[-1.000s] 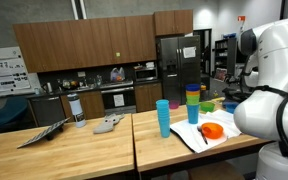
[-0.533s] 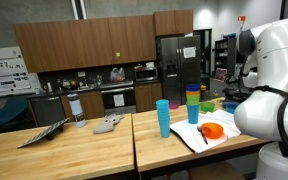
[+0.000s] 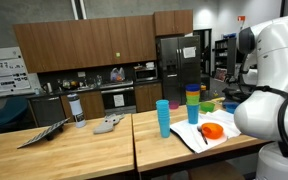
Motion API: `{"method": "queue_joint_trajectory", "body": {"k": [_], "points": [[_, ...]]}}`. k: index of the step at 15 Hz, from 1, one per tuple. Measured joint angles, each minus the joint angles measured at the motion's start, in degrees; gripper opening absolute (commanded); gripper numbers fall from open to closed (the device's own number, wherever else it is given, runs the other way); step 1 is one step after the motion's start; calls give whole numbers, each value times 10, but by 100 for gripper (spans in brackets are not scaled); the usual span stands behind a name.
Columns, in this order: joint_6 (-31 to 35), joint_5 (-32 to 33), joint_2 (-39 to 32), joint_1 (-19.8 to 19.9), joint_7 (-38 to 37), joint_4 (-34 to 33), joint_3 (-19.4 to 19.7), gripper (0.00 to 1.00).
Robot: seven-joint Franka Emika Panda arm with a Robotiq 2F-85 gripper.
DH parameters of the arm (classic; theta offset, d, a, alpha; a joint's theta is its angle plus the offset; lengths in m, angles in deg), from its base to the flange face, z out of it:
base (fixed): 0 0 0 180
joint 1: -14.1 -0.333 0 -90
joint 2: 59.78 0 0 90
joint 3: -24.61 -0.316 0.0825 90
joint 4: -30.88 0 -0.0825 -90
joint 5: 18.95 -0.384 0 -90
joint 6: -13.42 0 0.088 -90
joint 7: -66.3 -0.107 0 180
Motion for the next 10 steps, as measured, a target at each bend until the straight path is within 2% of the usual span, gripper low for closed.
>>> {"method": "queue_joint_trajectory", "body": {"k": [4,10], "points": [[16,60,37,-41,-48,13,31,100],[-31,76,66,-70,-65,19,41,100]]}}
